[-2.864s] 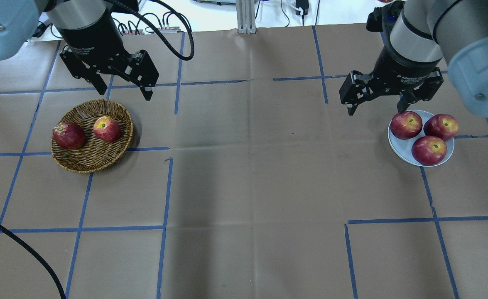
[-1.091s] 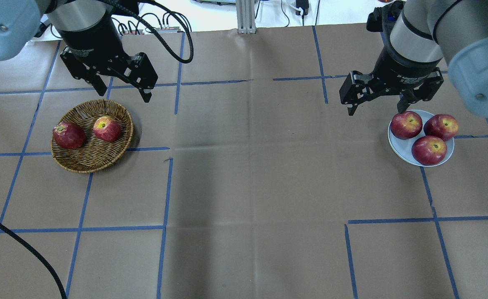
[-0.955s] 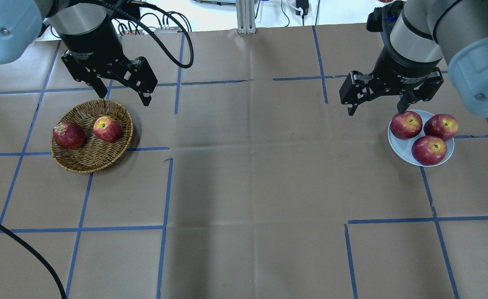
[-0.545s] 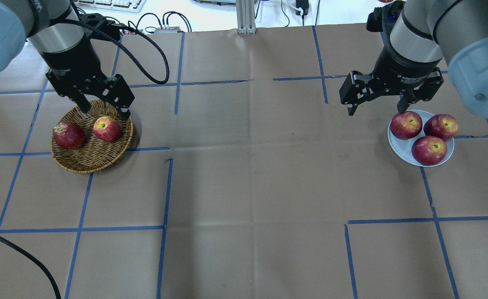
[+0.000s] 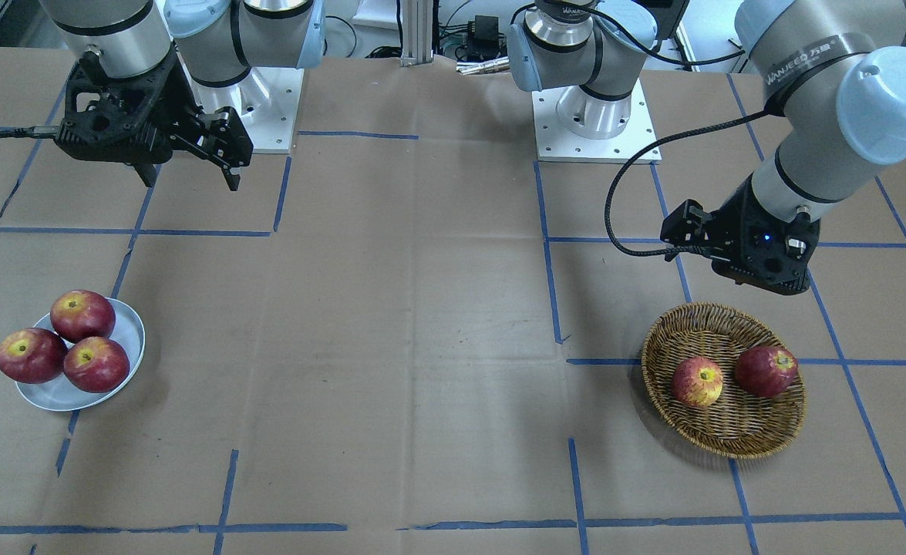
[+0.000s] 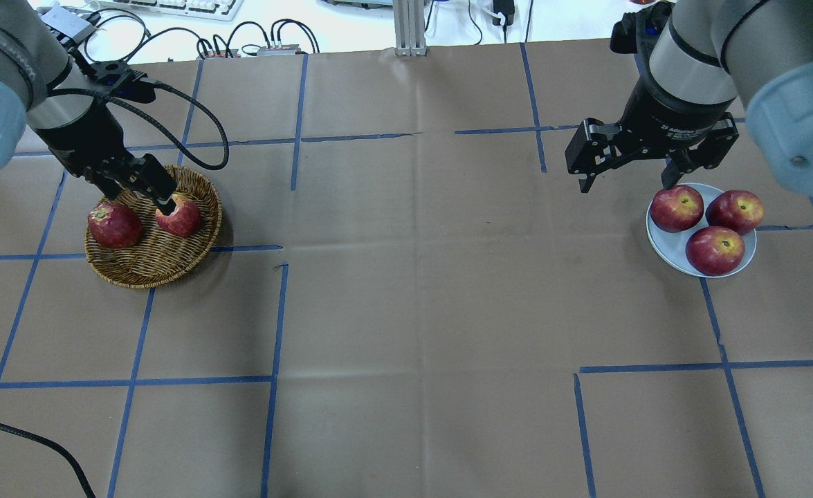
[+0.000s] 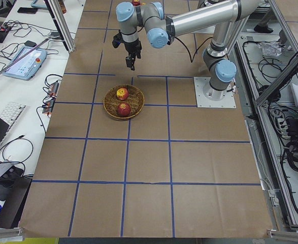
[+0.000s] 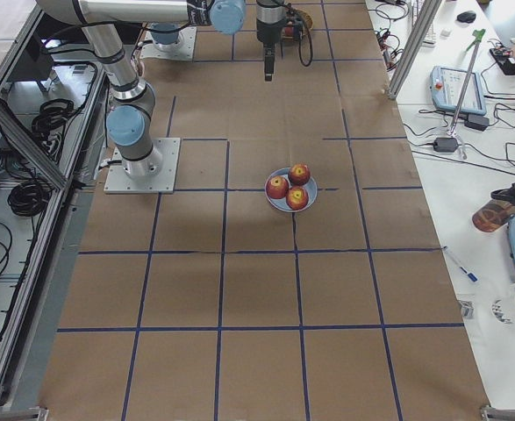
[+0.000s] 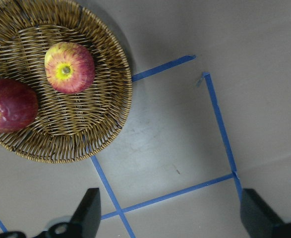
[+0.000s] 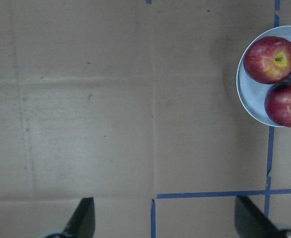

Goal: Transfer apple from basket to plate
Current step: 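Lower the left gripper over the yellow-red apple in the basket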

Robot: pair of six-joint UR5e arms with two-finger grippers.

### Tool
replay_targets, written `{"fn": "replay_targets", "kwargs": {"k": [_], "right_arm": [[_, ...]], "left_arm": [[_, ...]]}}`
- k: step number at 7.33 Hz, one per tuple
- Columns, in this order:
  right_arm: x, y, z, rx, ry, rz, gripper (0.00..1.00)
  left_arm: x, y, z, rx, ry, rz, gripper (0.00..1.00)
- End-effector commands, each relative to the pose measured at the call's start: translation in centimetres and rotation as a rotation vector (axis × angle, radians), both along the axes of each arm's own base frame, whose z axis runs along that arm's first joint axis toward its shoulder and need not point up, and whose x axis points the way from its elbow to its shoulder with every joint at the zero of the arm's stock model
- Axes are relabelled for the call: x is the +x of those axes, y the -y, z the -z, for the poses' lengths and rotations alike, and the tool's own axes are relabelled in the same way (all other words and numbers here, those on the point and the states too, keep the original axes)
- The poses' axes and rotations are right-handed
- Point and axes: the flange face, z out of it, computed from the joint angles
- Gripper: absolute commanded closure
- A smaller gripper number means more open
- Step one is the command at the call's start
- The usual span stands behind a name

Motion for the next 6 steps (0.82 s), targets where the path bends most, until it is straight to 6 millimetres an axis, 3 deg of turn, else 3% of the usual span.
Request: {"fn": "replay_targets", "kwargs": {"k": [1, 2, 3, 6], "right_arm": [[0.0, 0.0, 0.0, 0.000, 0.000, 0.000, 0.00], [0.0, -0.1, 0.0, 0.002, 0.000, 0.000, 0.00], [0.0, -0.1, 0.0, 0.002, 0.000, 0.000, 0.00], [0.0, -0.1, 0.0, 0.002, 0.000, 0.000, 0.00]], "left_arm": [[2.2, 2.8, 4.7, 0.007, -0.016, 0.023, 0.01], [3.3, 4.8, 7.1, -0.046, -0.003, 0.014, 0.01], [3.6, 5.6, 9.2, -0.033, -0.009, 0.010, 0.01], [4.0, 7.5, 12.6, -0.065, -0.036, 0.006, 0.01]]}}
